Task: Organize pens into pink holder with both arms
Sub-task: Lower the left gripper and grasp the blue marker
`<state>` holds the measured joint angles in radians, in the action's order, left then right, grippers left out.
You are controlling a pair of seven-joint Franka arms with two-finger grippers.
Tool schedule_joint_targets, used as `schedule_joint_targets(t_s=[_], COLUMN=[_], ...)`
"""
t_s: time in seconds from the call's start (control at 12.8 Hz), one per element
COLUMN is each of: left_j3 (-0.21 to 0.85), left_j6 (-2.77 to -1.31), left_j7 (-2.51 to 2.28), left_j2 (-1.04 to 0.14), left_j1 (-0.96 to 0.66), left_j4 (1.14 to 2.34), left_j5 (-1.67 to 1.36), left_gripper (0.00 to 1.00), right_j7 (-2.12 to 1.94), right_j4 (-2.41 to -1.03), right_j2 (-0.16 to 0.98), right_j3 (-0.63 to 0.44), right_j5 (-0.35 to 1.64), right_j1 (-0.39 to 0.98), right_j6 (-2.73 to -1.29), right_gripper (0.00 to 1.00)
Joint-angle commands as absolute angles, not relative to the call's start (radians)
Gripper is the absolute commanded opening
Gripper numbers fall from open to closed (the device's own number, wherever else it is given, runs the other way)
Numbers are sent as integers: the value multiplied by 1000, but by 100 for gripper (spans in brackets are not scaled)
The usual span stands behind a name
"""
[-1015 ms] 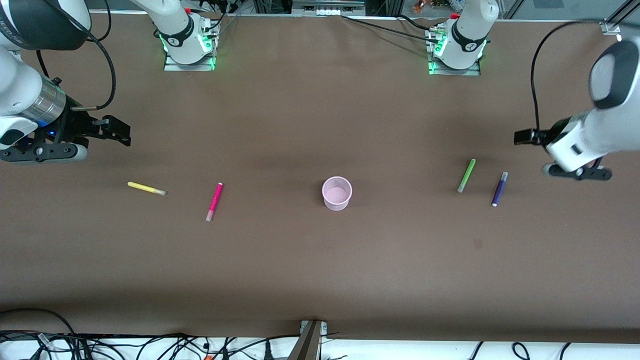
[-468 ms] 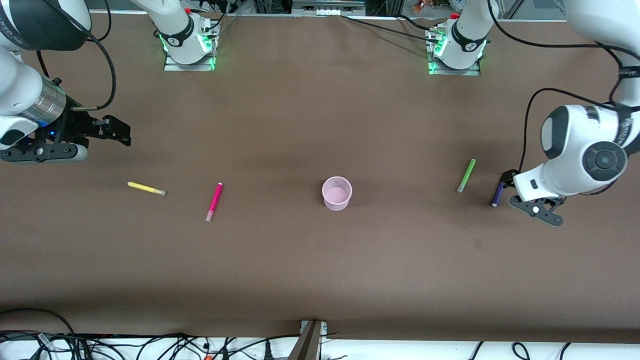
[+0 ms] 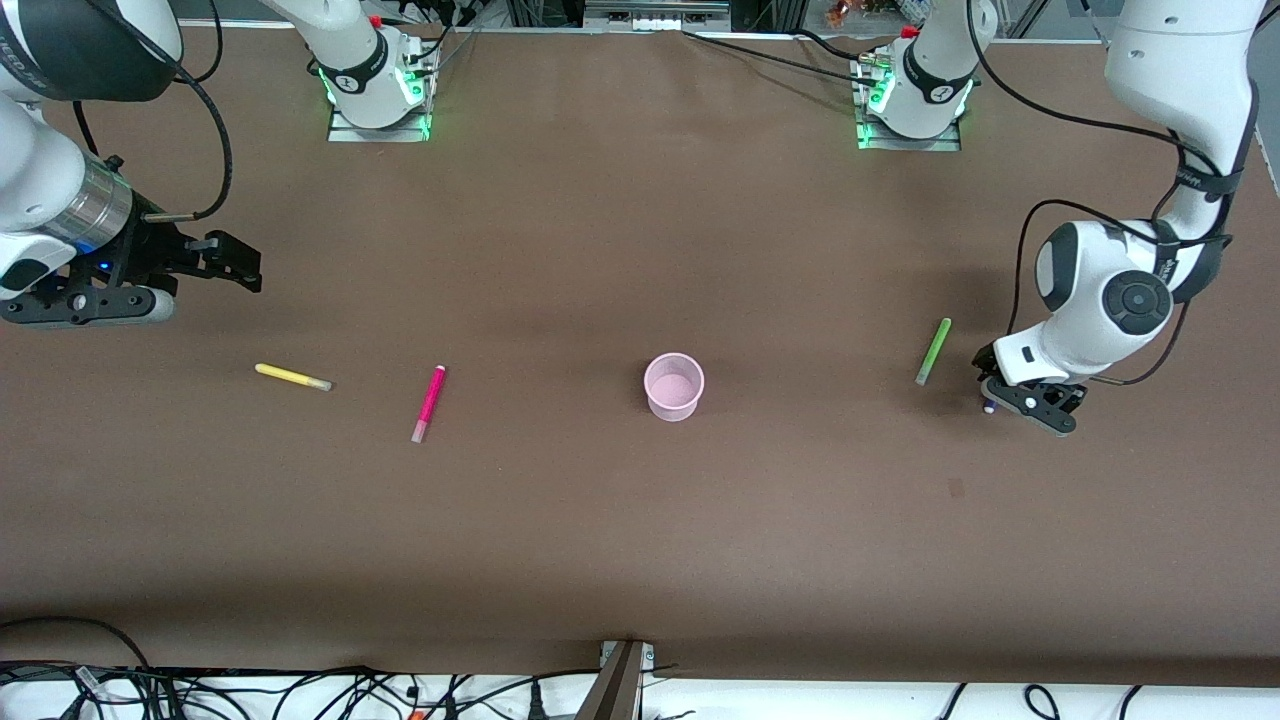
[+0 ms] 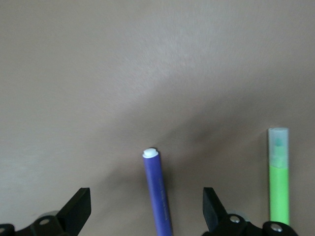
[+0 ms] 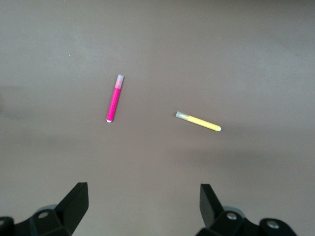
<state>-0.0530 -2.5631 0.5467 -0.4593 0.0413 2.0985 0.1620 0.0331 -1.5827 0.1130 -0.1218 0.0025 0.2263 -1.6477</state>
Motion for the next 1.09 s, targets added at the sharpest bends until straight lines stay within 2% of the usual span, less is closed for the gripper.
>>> schedule_joint_targets(t_s=[0.0,0.08,0.16,0.39,0.47,0.55,0.86,1.01], left_j3=[-48,-48,-48,-48,-48,-48,-46,-14], left_j6=[-2598,-2602,-2602,-2602,-2602,-2602,-2567,-2387], left_j7=[563,563,564,577,578,578,574,575], left_j2=[-508,-517,-520,-520,-520,-520,-490,-453], left_j1=[54,55,58,58,58,55,45,44], left_j4=[2091,2085,2083,2082,2082,2082,2077,1995], left_j5=[186,186,186,186,186,186,186,184], left_gripper=[100,91,69,27,9,0,0,0], right_j7=[23,25,25,25,25,25,25,15], right_j4=[-1594,-1594,-1594,-1594,-1594,-1594,-1594,-1594], right_j2=[98,98,98,98,98,98,98,98], right_j3=[-123,-123,-123,-123,-123,-123,-123,-123], right_j5=[14,14,14,14,14,14,14,14], right_j1=[224,222,224,224,224,224,224,224], right_j6=[-1638,-1631,-1631,-1631,-1631,-1631,-1632,-1637], right_gripper=[100,100,100,100,100,100,100,100])
